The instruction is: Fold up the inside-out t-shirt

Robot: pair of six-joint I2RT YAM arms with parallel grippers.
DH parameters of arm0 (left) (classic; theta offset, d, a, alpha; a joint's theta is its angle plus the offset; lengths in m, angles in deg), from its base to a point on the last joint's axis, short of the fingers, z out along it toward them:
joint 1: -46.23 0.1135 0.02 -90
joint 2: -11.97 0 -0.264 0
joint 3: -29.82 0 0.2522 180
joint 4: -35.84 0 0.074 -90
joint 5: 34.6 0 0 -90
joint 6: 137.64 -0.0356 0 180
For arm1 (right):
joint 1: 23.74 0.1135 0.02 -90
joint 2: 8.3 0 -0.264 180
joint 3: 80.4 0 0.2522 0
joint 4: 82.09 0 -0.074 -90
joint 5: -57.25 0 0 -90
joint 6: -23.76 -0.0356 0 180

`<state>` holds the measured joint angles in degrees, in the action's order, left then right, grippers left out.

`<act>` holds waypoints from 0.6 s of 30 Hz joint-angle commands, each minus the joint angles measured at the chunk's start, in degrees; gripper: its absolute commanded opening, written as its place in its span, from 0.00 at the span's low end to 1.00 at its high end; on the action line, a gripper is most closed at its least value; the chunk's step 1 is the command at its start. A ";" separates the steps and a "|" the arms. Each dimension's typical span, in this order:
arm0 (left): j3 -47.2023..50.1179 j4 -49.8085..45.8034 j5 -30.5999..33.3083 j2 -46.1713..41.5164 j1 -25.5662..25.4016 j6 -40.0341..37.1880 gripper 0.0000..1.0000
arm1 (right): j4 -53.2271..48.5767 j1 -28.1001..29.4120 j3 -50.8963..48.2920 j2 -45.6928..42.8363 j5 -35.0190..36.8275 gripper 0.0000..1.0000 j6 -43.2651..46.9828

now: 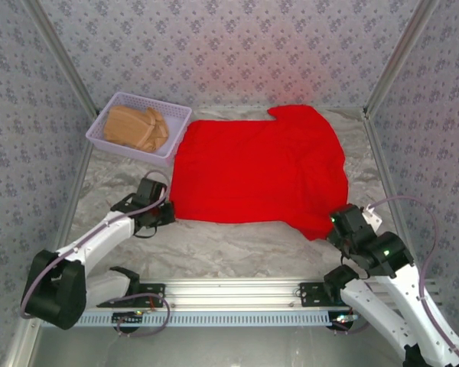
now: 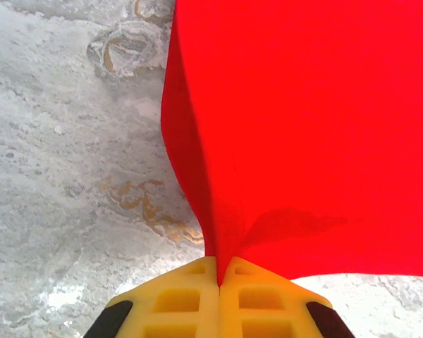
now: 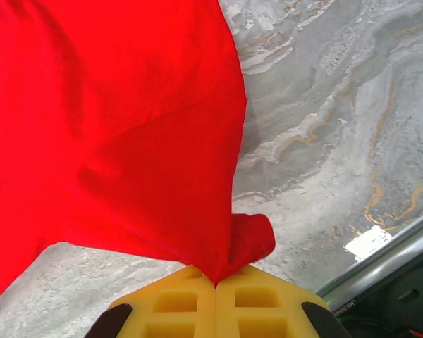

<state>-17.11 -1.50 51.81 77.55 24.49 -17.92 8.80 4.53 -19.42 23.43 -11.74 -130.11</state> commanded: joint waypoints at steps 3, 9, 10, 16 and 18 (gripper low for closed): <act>1.27 -4.94 -2.73 -3.34 -1.36 2.03 0.00 | -7.25 0.27 3.67 -0.62 2.77 0.00 -0.46; 1.17 -8.14 -4.93 -10.65 -3.48 5.60 0.00 | -10.91 -0.01 9.69 -1.67 8.38 0.00 0.92; 0.56 -8.09 -5.56 -11.07 -3.49 5.83 0.00 | -10.48 -0.21 10.35 -1.52 9.42 0.00 1.55; -4.17 -3.21 -6.25 -5.64 -3.26 4.03 0.00 | 0.02 -2.71 13.42 4.04 13.27 0.00 12.47; -6.81 -1.50 -6.17 -2.34 -2.51 2.70 0.00 | 5.41 -5.89 14.07 7.60 11.54 0.00 17.79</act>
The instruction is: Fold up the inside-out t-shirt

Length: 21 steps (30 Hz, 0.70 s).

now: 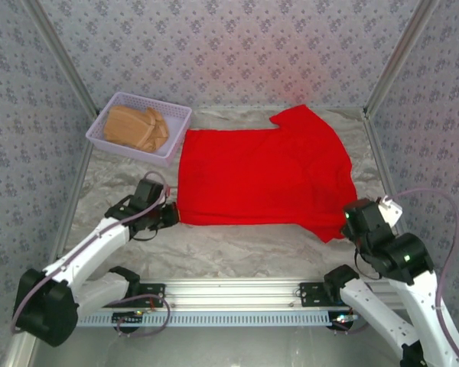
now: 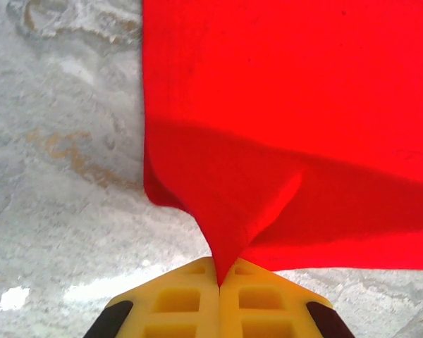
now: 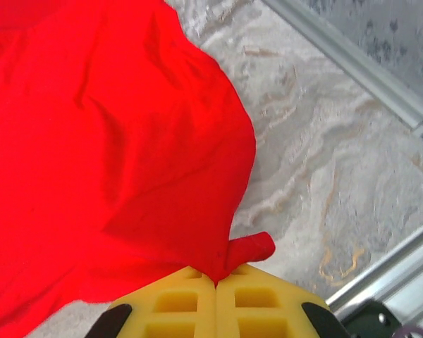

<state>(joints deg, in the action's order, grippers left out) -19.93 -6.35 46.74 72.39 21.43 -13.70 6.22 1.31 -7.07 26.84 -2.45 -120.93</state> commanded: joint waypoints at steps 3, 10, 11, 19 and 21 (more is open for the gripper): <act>-8.03 6.51 -0.74 8.37 2.56 -3.26 0.00 | 17.32 -11.59 1.54 10.13 -7.14 0.00 15.78; -18.82 10.18 -1.50 24.14 5.73 -5.99 0.00 | 33.25 -22.68 2.06 26.58 -23.46 0.00 19.89; -20.30 10.11 -1.81 25.77 5.97 -6.36 0.00 | 34.34 -22.77 2.92 28.75 -23.13 0.00 20.57; -24.80 9.14 -2.10 32.80 7.19 -8.09 0.00 | 41.50 -24.42 10.02 45.46 -24.83 0.00 23.50; -24.36 9.11 -2.24 32.88 7.64 -8.16 0.00 | 41.94 -24.79 12.22 48.51 -24.96 0.00 24.26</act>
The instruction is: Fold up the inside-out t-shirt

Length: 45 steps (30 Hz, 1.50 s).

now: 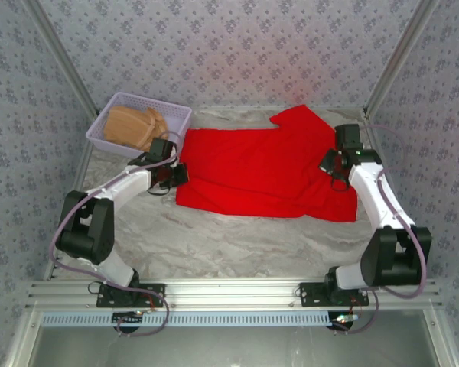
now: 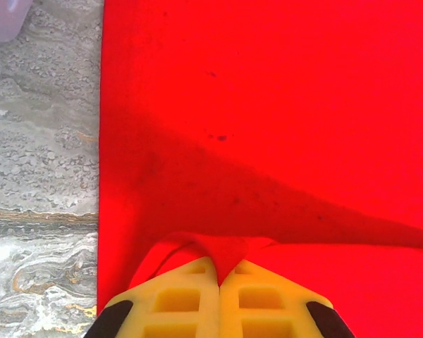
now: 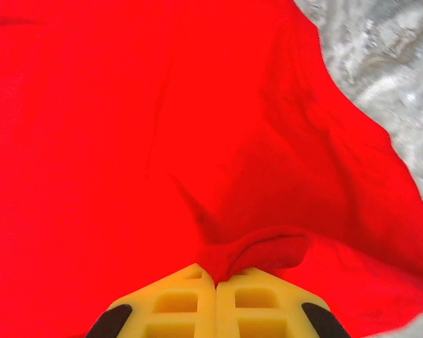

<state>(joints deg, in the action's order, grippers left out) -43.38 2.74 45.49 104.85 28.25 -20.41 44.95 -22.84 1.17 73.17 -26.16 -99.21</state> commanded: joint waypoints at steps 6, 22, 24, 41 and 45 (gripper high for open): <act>2.21 -0.48 -0.93 -3.17 2.36 -1.73 0.00 | 1.65 -1.73 10.17 8.27 -2.23 0.00 5.58; 2.22 0.82 -1.89 -1.03 2.95 -1.61 0.00 | 1.33 -2.03 18.66 18.87 -4.07 0.00 7.28; 1.98 0.60 -1.78 -1.03 2.95 -1.72 0.00 | 1.43 -2.22 19.10 19.18 -3.52 0.00 7.52; -0.32 3.23 -1.94 3.46 3.11 -1.08 0.00 | 1.41 -3.99 21.73 21.22 -2.07 0.00 9.58; -1.35 3.93 -1.93 4.39 3.12 -0.78 0.01 | 1.76 -3.70 22.39 22.86 -1.94 0.00 9.51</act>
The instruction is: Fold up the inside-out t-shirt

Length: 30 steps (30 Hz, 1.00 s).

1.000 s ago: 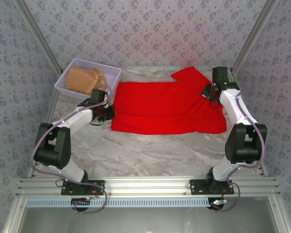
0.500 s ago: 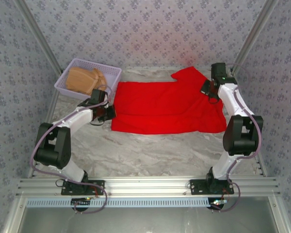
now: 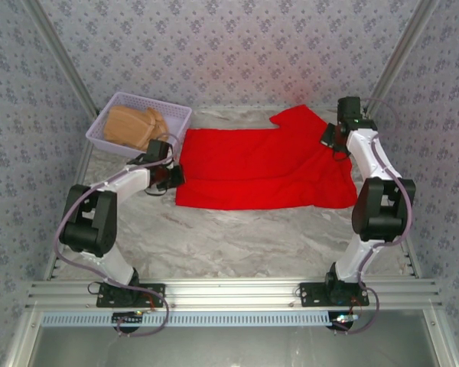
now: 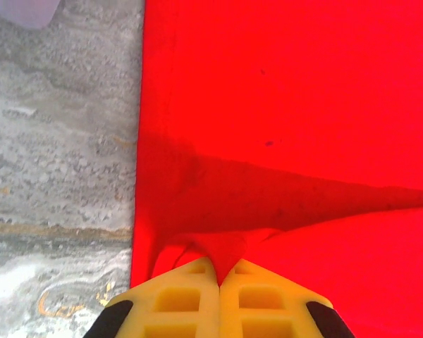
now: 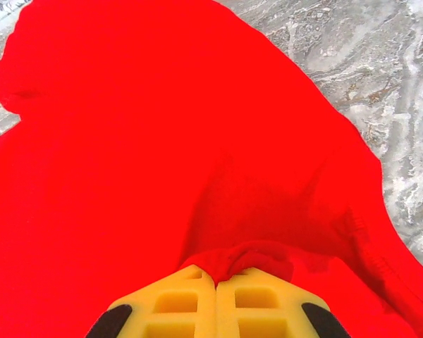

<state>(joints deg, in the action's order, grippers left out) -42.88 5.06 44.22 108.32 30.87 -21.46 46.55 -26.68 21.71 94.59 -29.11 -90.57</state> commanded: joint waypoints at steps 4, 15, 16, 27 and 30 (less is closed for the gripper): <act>-2.82 2.78 0.49 2.61 0.50 0.37 0.03 | 2.56 0.52 2.52 4.23 -0.01 0.00 0.89; 0.11 4.78 4.19 -1.46 0.41 1.20 0.50 | 0.53 0.43 9.19 11.81 -9.25 0.32 2.41; 1.46 5.40 4.16 -3.05 0.33 1.48 0.53 | 0.75 0.49 7.52 9.89 -8.72 0.35 2.71; 11.91 9.80 -0.44 -11.89 -10.08 3.27 0.64 | 8.97 0.35 -25.32 -9.02 -12.80 0.48 1.45; 11.55 10.25 -1.16 -9.46 -10.64 2.93 0.64 | 11.50 -0.42 -27.44 -7.62 -15.00 0.48 0.17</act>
<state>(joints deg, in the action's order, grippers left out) -31.82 13.43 44.57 97.18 20.19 -18.84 54.48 -26.40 -3.97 85.70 -41.18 -88.93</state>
